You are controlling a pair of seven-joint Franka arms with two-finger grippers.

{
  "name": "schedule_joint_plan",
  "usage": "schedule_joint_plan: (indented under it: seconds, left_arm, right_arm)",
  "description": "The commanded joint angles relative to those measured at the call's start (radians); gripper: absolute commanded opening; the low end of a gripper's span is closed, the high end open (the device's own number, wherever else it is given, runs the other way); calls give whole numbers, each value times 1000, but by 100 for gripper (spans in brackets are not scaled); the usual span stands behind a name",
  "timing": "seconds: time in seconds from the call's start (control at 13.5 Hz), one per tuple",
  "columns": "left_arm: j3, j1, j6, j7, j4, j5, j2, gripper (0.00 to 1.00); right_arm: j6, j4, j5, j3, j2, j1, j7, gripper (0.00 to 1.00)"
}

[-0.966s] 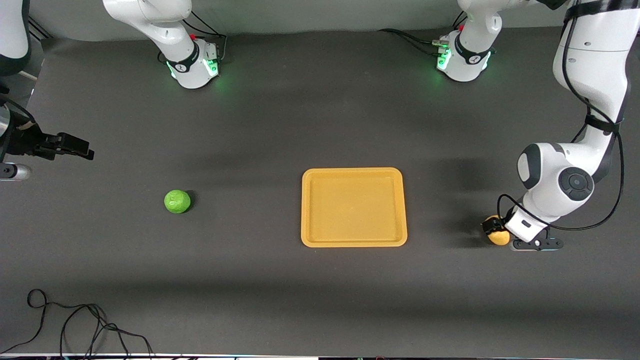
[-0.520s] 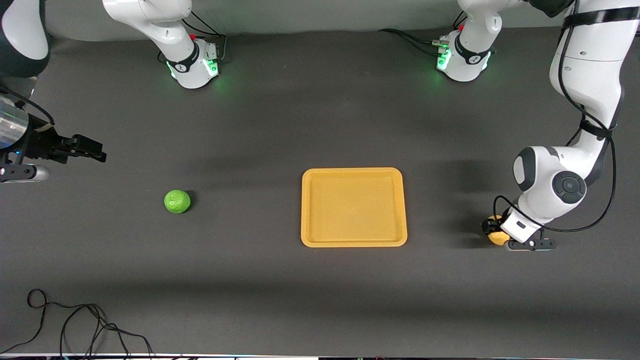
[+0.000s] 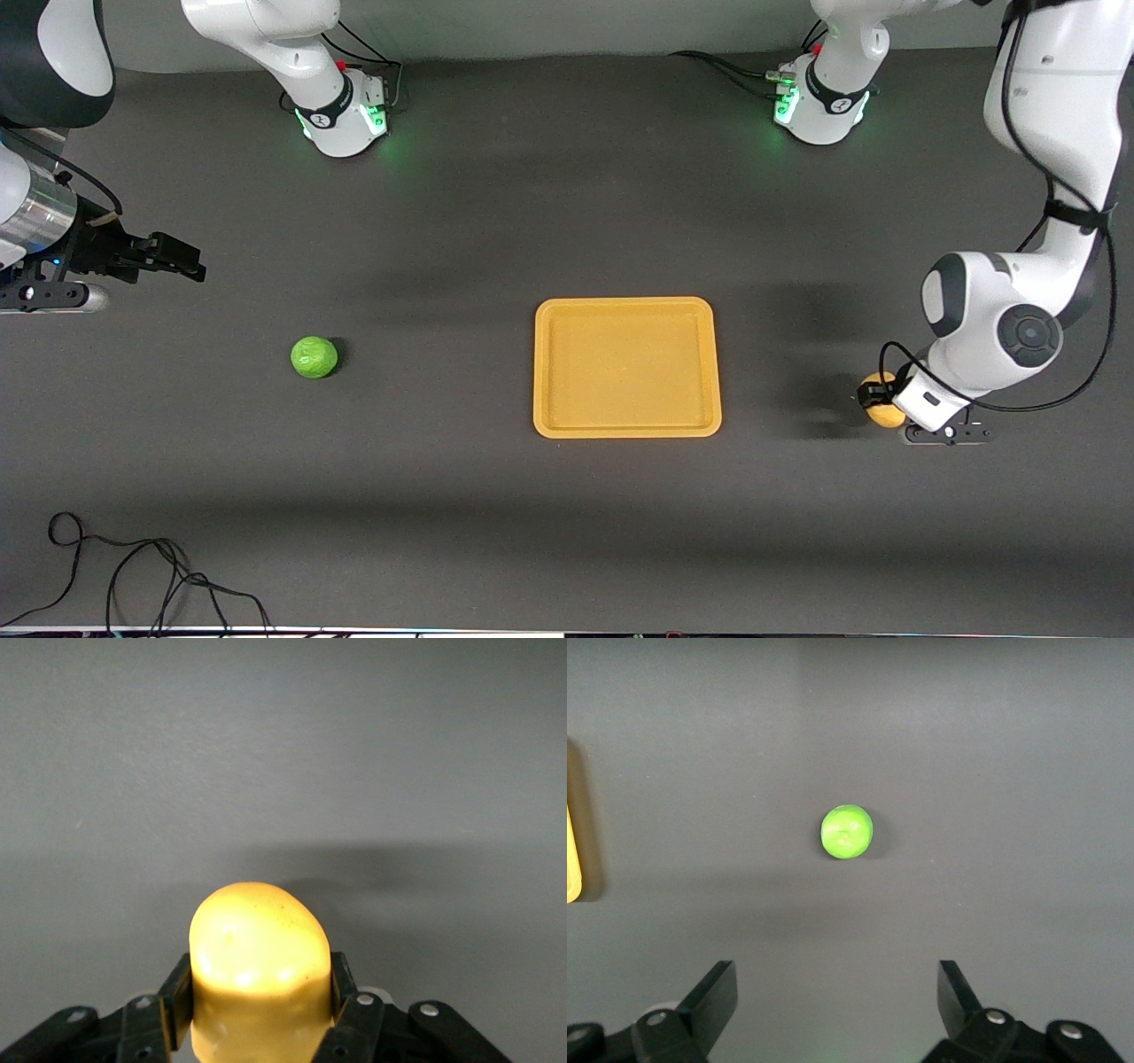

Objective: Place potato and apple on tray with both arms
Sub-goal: 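Close the left gripper on the potato while the right gripper advances, then carry the potato onto the tray while the right gripper reaches the apple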

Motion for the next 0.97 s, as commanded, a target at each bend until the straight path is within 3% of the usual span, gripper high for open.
schedule_joint_plan:
  seconds: [0.0, 0.3, 0.52, 0.89]
  left_arm:
    - [-54, -7, -247, 8, 90, -72, -101, 0]
    - [-175, -8, -484, -67, 257, -78, -130, 0]
    - [-269, -20, -461, -190, 257, -75, -129, 0]
    - [-271, -160, -275, -420, 221, 9, -13, 0]
  right_arm:
    - [10, -25, -16, -5, -27, 10, 34, 100]
    - [8, -25, -21, -5, -27, 33, 83, 100]
    - [34, -54, -21, -4, -26, 35, 83, 100]
    - [250, -230, -21, -7, -26, 35, 76, 100]
